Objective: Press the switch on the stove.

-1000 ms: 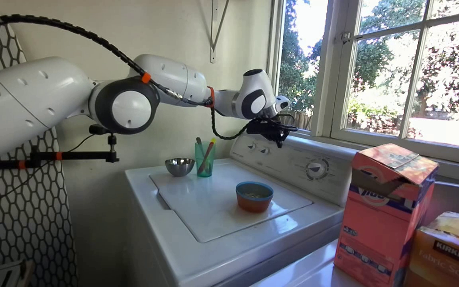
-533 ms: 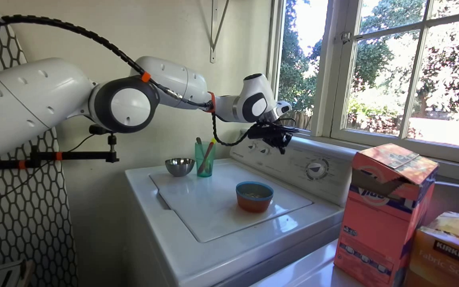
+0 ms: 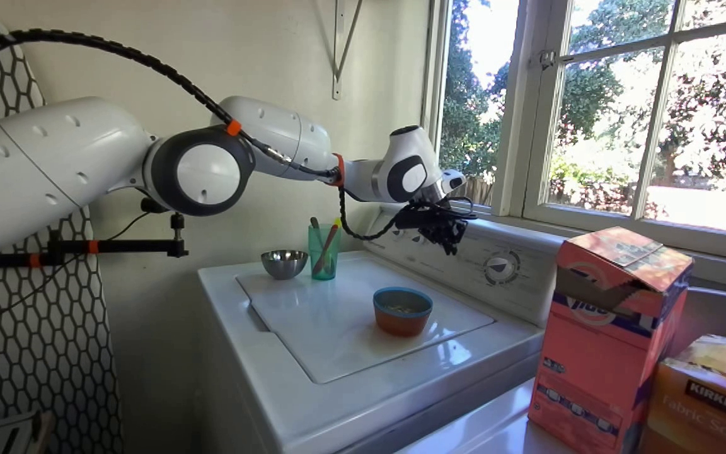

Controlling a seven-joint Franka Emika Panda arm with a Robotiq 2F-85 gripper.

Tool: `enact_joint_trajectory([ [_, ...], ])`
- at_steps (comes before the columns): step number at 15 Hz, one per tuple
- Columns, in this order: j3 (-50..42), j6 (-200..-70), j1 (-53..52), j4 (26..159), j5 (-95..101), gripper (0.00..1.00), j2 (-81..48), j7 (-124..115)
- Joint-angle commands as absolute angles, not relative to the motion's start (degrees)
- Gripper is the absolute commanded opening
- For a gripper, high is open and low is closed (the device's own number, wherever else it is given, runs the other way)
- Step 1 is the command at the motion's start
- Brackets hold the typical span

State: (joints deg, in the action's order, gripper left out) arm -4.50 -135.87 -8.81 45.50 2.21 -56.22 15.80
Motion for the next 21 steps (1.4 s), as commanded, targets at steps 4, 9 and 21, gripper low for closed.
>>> enact_joint_trajectory([
  [4, -1.8, -138.7, -8.3, 45.6, 0.9, 0.00, -56.2, 17.3],
  [9, -2.2, -140.2, -8.2, 45.9, 1.3, 0.00, -56.4, 15.8],
  [21, -3.2, -138.7, -8.0, 46.2, 1.9, 0.00, -55.5, 15.1],
])
